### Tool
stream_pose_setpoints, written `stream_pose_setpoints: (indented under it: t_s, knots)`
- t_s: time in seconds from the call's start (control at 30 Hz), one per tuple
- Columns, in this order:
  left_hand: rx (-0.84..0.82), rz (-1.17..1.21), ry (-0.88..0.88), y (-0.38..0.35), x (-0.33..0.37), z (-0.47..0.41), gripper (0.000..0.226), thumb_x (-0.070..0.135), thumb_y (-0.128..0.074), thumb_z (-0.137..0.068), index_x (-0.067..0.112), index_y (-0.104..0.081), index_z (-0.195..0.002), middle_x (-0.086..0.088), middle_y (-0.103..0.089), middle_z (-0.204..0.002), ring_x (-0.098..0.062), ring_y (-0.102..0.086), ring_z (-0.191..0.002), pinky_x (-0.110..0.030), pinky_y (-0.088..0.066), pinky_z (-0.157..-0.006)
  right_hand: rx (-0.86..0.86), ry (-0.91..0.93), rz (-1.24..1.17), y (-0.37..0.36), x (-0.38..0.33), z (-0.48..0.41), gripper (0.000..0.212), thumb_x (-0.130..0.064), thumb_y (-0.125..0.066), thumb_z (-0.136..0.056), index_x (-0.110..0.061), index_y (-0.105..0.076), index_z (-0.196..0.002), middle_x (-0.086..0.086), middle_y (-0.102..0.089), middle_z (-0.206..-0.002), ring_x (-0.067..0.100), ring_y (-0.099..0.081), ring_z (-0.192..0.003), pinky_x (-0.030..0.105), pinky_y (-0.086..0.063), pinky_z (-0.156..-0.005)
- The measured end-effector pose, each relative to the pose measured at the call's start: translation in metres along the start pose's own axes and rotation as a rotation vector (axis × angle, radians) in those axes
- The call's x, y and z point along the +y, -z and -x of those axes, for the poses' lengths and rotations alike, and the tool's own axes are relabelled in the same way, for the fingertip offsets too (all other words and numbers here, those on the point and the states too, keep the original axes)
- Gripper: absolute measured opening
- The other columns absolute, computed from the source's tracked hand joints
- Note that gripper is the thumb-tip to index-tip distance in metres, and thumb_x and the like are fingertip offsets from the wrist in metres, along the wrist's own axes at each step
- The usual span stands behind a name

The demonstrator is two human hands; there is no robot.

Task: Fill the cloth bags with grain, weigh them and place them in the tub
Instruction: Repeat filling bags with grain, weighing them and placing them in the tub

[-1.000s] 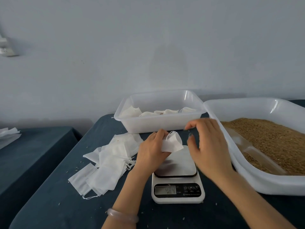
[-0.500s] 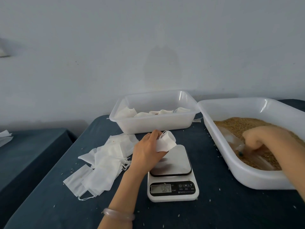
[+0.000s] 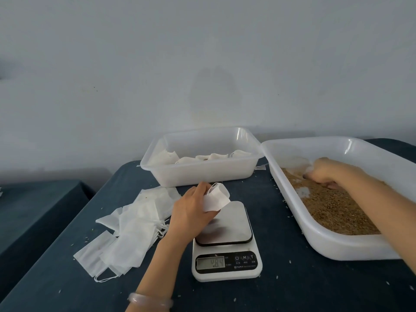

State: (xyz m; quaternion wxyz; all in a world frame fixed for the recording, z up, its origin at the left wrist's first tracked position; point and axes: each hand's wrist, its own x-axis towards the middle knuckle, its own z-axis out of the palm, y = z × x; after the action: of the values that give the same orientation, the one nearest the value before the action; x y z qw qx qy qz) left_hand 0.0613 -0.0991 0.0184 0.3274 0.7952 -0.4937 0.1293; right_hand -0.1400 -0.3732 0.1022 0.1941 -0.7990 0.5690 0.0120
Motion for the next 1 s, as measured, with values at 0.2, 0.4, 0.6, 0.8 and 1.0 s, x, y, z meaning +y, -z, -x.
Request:
stream_pose_setpoints:
  t_s: [0.2,0.4,0.6,0.8,1.0]
  knots:
    - [-0.018,-0.012,0.002,-0.001,-0.001,0.0,0.035,0.044,-0.069,-0.079,0.034,-0.044,-0.102,0.012,-0.06,-0.092,-0.012,-0.052,-0.08,-0.028,-0.033,-0.062,0.074,-0.07,0.215,-0.025,0.011,0.0,0.06,-0.01,-0.048,-0.095,-0.002,-0.025,-0.15,0.011,-0.053,-0.119,0.019,-0.059,-0.092,0.027,-0.051,-0.072]
    - [-0.016,-0.019,0.003,-0.001,-0.002,0.0,0.035,0.043,-0.069,-0.08,0.035,-0.043,-0.102,0.015,-0.054,-0.089,-0.007,-0.042,-0.075,-0.028,-0.032,-0.061,-0.199,0.06,-0.134,-0.031,0.003,-0.003,0.05,-0.008,-0.038,-0.102,-0.012,-0.027,-0.15,0.006,-0.052,-0.084,0.011,-0.046,-0.054,0.022,-0.039,-0.042]
    - [-0.036,-0.007,0.011,-0.001,-0.002,0.0,0.034,0.044,-0.069,-0.08,0.037,-0.043,-0.1,0.014,-0.058,-0.09,-0.01,-0.048,-0.077,-0.028,-0.033,-0.061,-0.324,0.053,-0.452,-0.024,0.004,-0.01,0.031,-0.032,-0.042,-0.103,-0.004,-0.055,-0.099,0.006,-0.057,-0.056,0.011,-0.041,-0.034,0.019,-0.033,-0.031]
    - [-0.029,0.087,0.055,0.0,0.0,-0.001,0.031,0.052,-0.063,-0.079,0.039,-0.044,-0.099,0.015,-0.06,-0.087,-0.01,-0.054,-0.08,-0.027,-0.037,-0.06,-0.257,-0.021,-0.663,-0.021,0.012,-0.016,0.031,-0.034,-0.065,-0.092,-0.004,-0.063,-0.101,0.004,-0.062,-0.059,0.01,-0.044,-0.04,0.019,-0.038,-0.035]
    - [-0.04,0.242,0.143,0.002,0.001,-0.003,0.024,0.046,-0.063,-0.082,0.038,-0.043,-0.095,0.017,-0.058,-0.08,-0.006,-0.058,-0.076,-0.029,-0.042,-0.061,-0.13,0.073,-0.692,-0.012,0.014,-0.017,0.051,-0.04,-0.06,-0.094,0.0,-0.055,-0.126,0.014,-0.065,-0.117,0.03,-0.063,-0.101,0.03,-0.05,-0.076]
